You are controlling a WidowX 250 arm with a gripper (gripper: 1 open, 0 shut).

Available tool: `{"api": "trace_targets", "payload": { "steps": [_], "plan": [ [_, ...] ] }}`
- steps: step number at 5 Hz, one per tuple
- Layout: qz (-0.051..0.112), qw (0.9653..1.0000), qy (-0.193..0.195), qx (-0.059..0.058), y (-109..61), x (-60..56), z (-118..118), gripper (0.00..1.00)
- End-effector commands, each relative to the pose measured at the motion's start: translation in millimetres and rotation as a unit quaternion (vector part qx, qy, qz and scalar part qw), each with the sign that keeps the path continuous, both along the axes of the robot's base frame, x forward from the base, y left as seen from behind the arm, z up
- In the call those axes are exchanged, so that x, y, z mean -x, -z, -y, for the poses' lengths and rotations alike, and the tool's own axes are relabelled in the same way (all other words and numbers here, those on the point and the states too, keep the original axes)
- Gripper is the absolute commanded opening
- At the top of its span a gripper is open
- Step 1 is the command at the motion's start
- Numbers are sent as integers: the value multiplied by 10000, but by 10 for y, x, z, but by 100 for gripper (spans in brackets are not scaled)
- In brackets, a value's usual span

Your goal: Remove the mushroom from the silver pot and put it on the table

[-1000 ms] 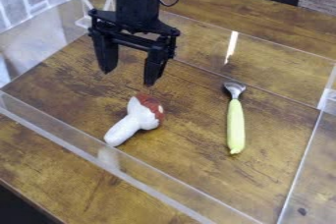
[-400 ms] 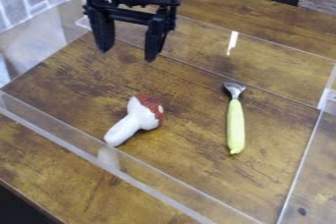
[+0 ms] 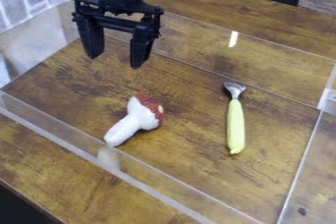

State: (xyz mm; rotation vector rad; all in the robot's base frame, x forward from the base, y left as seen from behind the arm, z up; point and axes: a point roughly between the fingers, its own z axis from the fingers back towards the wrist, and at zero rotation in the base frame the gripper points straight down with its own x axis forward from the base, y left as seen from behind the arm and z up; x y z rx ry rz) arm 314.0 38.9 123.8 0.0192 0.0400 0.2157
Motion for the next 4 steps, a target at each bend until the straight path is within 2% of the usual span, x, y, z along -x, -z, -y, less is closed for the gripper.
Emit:
{"api": "trace_targets", "payload": {
  "steps": [1, 2, 4],
  "plan": [
    [159, 9999, -19, -28, -94, -37, -121, 100],
    [111, 9999, 41, 28, -61, -67, -156, 100],
    [73, 9999, 76, 102, -140, -109, -157, 100]
  ]
}}
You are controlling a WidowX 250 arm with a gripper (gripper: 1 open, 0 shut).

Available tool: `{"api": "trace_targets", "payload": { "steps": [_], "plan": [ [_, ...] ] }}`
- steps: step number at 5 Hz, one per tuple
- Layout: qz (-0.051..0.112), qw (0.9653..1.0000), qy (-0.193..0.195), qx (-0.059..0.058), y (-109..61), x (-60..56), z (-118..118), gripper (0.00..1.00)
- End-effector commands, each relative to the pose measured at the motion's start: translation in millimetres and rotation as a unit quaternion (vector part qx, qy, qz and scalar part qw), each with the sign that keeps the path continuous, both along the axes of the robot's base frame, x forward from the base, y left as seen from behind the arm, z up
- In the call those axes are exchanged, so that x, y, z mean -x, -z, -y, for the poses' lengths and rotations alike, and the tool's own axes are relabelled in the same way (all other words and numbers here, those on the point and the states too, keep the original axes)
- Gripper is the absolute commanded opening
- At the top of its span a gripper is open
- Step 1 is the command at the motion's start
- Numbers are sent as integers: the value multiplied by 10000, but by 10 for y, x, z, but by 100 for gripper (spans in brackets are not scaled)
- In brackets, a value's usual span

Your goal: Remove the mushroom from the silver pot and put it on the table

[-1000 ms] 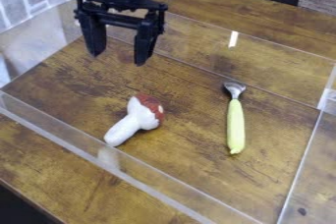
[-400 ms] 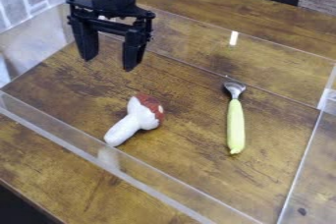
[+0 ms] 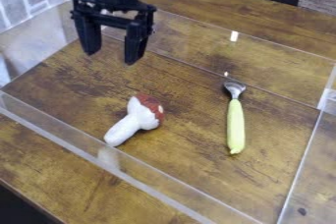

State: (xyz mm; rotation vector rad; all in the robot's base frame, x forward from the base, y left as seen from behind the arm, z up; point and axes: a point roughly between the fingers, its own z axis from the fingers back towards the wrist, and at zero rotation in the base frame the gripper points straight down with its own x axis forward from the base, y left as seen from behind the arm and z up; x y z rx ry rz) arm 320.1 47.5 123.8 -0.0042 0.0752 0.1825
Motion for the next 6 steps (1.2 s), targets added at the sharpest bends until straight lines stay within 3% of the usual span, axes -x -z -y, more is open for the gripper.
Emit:
{"api": "trace_targets", "payload": {
  "steps": [1, 2, 4, 5, 6],
  "plan": [
    [235, 9997, -15, 15, -65, -1, 66, 100],
    [221, 9997, 33, 49, 24, 43, 189, 100],
    [370, 9960, -807, 35, -65, 65, 106, 100],
    [412, 9967, -703, 23, -83, 70, 79, 100],
    [389, 9963, -767, 15, 32, 28, 118, 100]
  ]
}}
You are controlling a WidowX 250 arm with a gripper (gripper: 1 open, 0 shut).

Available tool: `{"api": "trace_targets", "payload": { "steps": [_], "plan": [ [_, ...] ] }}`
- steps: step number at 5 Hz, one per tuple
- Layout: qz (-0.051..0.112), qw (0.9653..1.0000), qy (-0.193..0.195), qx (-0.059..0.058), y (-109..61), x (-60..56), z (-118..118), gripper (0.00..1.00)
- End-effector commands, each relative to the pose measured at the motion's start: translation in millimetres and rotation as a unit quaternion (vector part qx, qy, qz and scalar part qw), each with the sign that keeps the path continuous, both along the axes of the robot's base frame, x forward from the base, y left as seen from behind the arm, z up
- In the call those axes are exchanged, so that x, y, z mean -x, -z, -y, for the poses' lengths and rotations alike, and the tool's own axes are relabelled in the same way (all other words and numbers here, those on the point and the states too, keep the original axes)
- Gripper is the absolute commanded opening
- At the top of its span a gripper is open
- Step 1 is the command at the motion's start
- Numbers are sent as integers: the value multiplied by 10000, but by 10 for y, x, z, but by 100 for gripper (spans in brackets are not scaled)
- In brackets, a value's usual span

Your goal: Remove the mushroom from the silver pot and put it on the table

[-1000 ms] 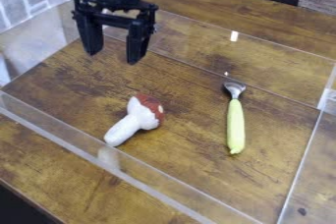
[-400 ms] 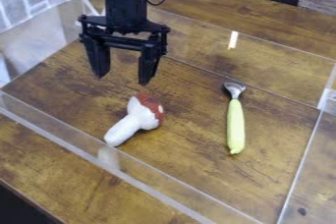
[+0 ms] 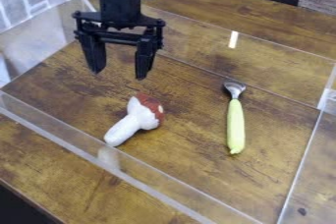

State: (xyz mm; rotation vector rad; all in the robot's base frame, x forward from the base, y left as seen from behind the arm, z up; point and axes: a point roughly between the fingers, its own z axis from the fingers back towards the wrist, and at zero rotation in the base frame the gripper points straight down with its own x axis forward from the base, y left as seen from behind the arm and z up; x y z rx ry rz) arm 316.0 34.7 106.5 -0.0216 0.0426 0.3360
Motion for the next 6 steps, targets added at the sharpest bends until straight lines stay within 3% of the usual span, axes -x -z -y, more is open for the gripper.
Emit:
{"api": "trace_targets", "payload": {
  "steps": [1, 3, 6],
  "plan": [
    [191, 9998, -46, -58, -39, -45, 31, 100],
    [173, 9991, 361, -106, 75, -91, -108, 100],
    [335, 9990, 299, -59, -132, -87, 73, 100]
  ]
}}
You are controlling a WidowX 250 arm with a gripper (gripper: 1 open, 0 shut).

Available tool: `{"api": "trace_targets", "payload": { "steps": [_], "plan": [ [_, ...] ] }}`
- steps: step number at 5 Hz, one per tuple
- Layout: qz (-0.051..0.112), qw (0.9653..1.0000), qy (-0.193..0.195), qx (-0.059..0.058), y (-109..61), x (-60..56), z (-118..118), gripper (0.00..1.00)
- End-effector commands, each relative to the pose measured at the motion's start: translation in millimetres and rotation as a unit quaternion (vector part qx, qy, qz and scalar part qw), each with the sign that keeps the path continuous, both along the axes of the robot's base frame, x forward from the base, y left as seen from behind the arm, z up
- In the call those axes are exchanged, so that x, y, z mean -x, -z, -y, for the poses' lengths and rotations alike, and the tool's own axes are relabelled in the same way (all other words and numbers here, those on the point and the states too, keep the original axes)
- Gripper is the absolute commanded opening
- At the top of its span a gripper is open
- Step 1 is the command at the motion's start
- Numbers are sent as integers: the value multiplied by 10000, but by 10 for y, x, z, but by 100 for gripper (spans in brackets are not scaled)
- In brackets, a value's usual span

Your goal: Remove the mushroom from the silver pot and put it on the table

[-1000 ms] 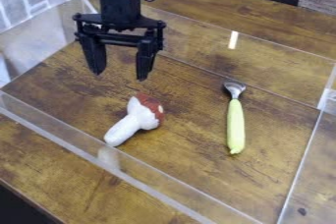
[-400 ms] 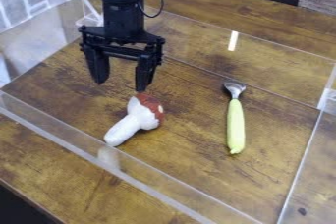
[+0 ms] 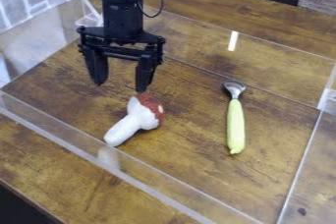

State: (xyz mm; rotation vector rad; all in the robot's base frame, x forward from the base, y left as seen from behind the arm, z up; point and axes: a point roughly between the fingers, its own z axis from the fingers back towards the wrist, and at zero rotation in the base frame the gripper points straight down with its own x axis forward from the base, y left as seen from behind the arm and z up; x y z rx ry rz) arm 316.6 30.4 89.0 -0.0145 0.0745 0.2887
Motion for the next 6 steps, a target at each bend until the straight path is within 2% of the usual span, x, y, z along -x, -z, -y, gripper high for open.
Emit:
{"api": "trace_targets", "payload": {
  "steps": [1, 2, 3, 4, 6],
  "plan": [
    [566, 9982, 191, -16, -400, -115, -53, 100],
    [610, 9979, 225, -42, -482, -129, -183, 100],
    [586, 9982, 66, -48, -567, -119, -356, 100],
    [489, 9984, -278, -12, -596, -88, -376, 100],
    [359, 9990, -264, 14, -420, 14, -137, 100]
  ]
}}
